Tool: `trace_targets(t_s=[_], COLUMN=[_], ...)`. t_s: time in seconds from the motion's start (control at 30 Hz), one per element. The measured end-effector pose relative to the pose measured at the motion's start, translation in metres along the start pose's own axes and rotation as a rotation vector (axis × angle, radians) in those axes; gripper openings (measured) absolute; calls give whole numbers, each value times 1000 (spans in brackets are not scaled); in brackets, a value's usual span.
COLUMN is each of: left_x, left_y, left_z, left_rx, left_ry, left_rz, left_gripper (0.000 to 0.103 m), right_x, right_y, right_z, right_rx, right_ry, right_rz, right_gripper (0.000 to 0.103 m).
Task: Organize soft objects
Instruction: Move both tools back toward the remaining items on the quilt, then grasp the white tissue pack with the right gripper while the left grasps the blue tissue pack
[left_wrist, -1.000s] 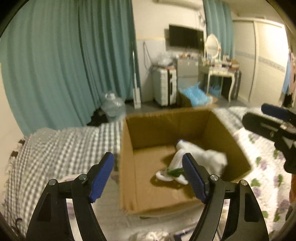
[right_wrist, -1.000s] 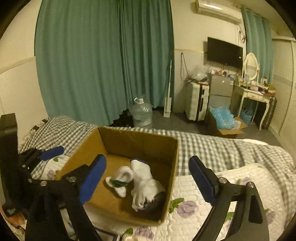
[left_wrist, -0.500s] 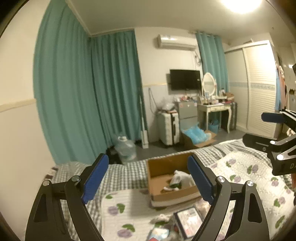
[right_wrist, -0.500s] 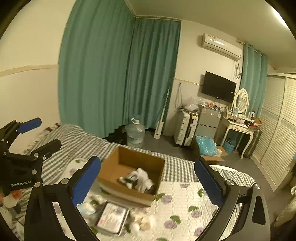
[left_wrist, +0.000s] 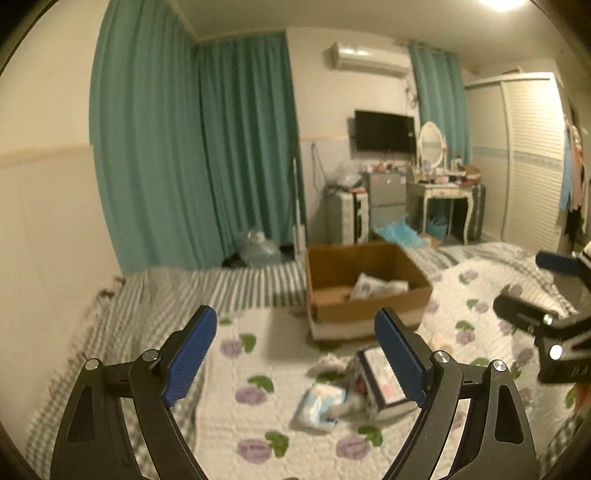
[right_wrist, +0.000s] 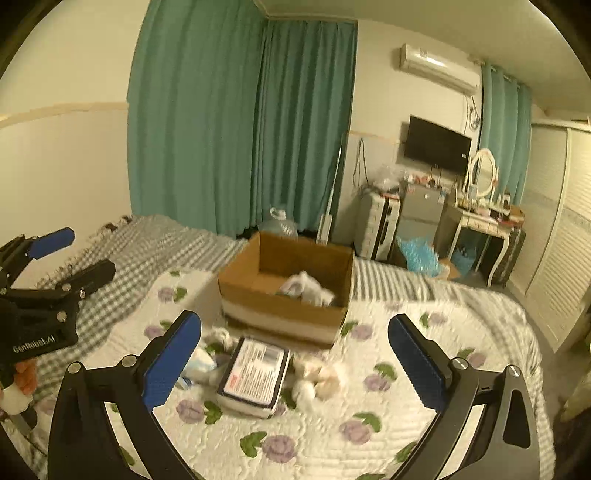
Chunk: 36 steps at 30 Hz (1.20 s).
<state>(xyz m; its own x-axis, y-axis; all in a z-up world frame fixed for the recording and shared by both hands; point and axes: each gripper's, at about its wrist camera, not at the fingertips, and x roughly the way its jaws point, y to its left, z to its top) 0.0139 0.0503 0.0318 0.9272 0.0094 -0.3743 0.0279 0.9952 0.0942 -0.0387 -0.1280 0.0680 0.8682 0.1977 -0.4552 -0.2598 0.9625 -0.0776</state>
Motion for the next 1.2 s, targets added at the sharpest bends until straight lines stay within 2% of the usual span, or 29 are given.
trace_targets(t_s=[0.13, 0.33, 0.47, 0.6, 0.77, 1.17, 1.2], left_x=[32, 74, 96, 122, 143, 163, 163], left_y=[3, 7, 5, 0, -13, -20, -19], left_z=[-35, -82, -105, -126, -146, -150, -150], left_rx=[-8, -57, -78, -44, 20, 82, 76], left_ry=[80, 211, 288, 436, 533, 509, 509], left_rz=[-6, -71, -56, -109, -130, -148, -154], left_gripper=[88, 88, 88, 88, 88, 86, 82], right_x=[46, 106, 134, 152, 171, 178, 178], right_y=[10, 16, 17, 20, 30, 36, 39], right_z=[-33, -77, -93, -101, -111, -120, -121], right_rx=[14, 53, 69, 80, 60, 95, 91], right_ry=[80, 189, 259, 302, 344, 376, 379], right_rz=[24, 57, 77, 98, 106, 178, 183], right_gripper=[102, 102, 102, 102, 102, 101, 101])
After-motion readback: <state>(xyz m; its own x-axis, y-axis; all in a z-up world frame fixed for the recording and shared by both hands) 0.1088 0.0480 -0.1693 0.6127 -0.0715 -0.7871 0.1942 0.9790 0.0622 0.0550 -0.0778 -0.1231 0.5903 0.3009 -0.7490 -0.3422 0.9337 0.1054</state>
